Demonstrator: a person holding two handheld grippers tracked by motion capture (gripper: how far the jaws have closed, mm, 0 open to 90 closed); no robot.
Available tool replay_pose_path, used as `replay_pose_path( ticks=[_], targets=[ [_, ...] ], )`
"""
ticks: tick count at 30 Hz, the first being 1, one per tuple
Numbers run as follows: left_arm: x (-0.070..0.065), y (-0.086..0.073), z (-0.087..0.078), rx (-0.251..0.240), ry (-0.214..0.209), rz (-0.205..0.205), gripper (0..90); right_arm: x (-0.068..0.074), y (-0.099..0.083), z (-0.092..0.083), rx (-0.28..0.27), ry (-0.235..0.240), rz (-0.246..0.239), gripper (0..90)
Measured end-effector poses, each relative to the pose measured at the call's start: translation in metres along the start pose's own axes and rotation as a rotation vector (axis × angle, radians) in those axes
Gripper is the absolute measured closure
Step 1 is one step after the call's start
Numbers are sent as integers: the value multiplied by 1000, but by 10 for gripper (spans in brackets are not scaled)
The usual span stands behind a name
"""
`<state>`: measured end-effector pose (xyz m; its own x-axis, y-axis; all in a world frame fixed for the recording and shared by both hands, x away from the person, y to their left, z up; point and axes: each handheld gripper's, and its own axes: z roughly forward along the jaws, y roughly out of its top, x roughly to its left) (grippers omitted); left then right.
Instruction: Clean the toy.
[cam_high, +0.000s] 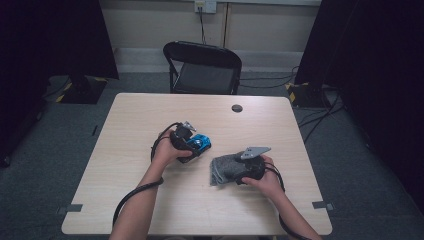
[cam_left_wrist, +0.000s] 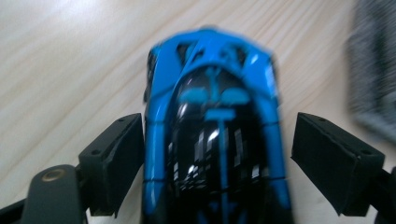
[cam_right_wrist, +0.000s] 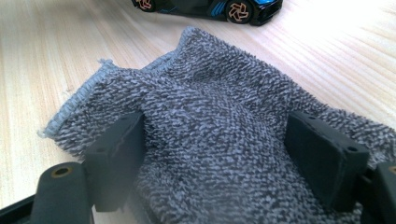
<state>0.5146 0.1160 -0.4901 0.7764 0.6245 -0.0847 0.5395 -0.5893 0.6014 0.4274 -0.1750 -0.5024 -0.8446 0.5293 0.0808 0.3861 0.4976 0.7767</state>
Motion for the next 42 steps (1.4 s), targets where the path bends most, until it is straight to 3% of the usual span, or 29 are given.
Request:
replay_pose_path(
  ticks=[3,6,7,9,14,18,24,27,30,33,39,42],
  targets=[
    [-1,-2,2,-31,9,-14,155,0,0,0,-1,-3,-4,212],
    [-2,-2,1,-22,29,7,165,1,0,0,-1,-4,-6,212],
    [-3,-2,0,-17,27,44,229,1,0,0,-1,-5,-6,212],
    [-4,-2,0,-9,29,50,254,1,0,0,0,-5,-6,212],
    [-5,-3,-1,-14,37,38,257,1,0,0,1,-8,-9,213],
    [-4,-6,-5,-13,33,-1,260,1,0,0,2,-9,-8,214],
    [-6,-8,-9,-4,43,-23,262,1,0,0,1,-4,-4,215],
    [-8,-5,-16,-2,46,-22,281,0,0,0,3,1,0,217],
    [-9,-7,-16,34,59,-13,281,-1,0,0,1,8,7,218],
    [-9,-11,-17,18,57,-47,281,-1,0,0,1,9,9,218],
    [-11,-9,-22,49,65,-19,282,-1,0,0,1,8,7,219],
    [-12,-9,-26,49,66,-32,282,-1,0,0,1,7,6,219]
  ],
)
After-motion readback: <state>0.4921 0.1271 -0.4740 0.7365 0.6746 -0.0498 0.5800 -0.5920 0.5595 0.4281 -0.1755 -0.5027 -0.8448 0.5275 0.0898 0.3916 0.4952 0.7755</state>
